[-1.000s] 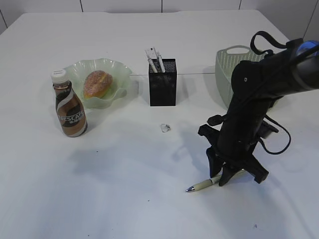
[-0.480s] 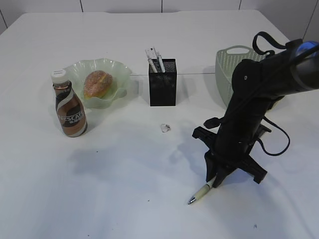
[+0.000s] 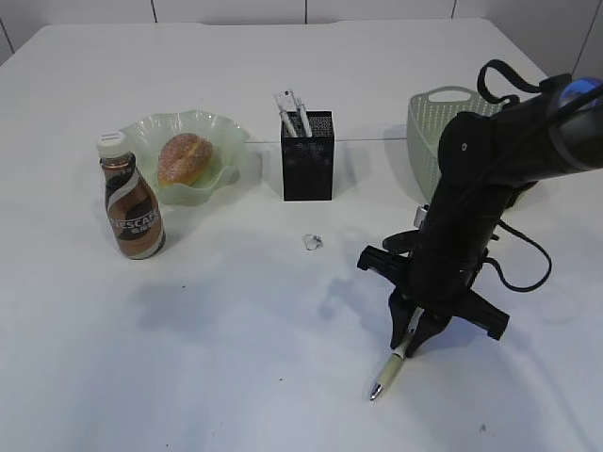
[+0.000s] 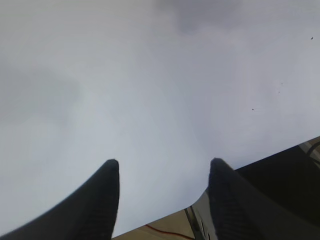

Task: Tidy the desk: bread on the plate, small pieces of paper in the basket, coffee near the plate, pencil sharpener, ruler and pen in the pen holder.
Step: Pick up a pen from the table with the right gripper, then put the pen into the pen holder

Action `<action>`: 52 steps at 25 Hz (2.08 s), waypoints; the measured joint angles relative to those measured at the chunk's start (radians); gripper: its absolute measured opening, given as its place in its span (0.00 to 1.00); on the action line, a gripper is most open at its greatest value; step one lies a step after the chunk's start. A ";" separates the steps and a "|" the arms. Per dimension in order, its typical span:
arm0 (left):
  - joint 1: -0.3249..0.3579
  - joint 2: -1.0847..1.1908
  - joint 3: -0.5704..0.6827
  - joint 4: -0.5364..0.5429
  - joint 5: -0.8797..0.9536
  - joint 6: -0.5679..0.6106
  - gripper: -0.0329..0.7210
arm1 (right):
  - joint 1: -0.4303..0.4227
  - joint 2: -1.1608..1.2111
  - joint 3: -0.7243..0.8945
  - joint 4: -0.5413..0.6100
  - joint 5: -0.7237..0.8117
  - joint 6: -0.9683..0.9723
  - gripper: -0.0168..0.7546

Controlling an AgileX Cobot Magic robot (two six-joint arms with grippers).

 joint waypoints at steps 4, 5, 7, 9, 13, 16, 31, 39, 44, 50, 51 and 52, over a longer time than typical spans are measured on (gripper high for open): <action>0.000 0.000 0.000 0.000 0.000 0.000 0.58 | 0.000 0.000 0.000 0.000 0.013 -0.114 0.14; 0.000 0.000 0.000 0.000 0.000 0.000 0.58 | 0.000 0.000 0.000 0.000 0.021 -0.157 0.14; 0.000 0.000 0.000 0.000 0.000 0.000 0.58 | 0.000 0.002 -0.004 -0.002 0.031 -0.193 0.14; 0.000 0.000 0.000 0.000 0.000 0.000 0.58 | 0.000 0.006 -0.017 -0.014 0.058 -0.236 0.14; 0.000 0.000 0.000 0.000 0.000 0.000 0.58 | 0.000 0.022 -0.052 -0.054 0.116 -0.283 0.14; 0.000 0.000 0.000 0.000 0.000 0.000 0.58 | 0.000 0.031 -0.091 -0.092 0.162 -0.319 0.14; 0.000 0.000 0.000 -0.004 0.000 0.000 0.58 | 0.119 0.037 -0.409 -0.330 0.291 -0.420 0.14; 0.000 0.000 0.000 -0.005 0.000 0.000 0.58 | 0.139 -0.061 -0.438 -0.403 0.188 -0.506 0.14; 0.000 0.000 0.000 -0.005 -0.002 0.000 0.58 | 0.139 -0.170 -0.438 -0.499 0.024 -0.525 0.14; 0.000 0.000 0.000 -0.005 -0.032 0.000 0.58 | 0.139 -0.219 -0.438 -0.585 -0.134 -0.531 0.14; 0.000 0.000 0.000 -0.005 -0.038 0.000 0.58 | 0.139 -0.219 -0.438 -0.591 -0.153 -0.535 0.14; 0.000 0.000 0.000 -0.005 -0.048 0.000 0.58 | 0.139 -0.219 -0.438 -0.593 -0.176 -0.542 0.14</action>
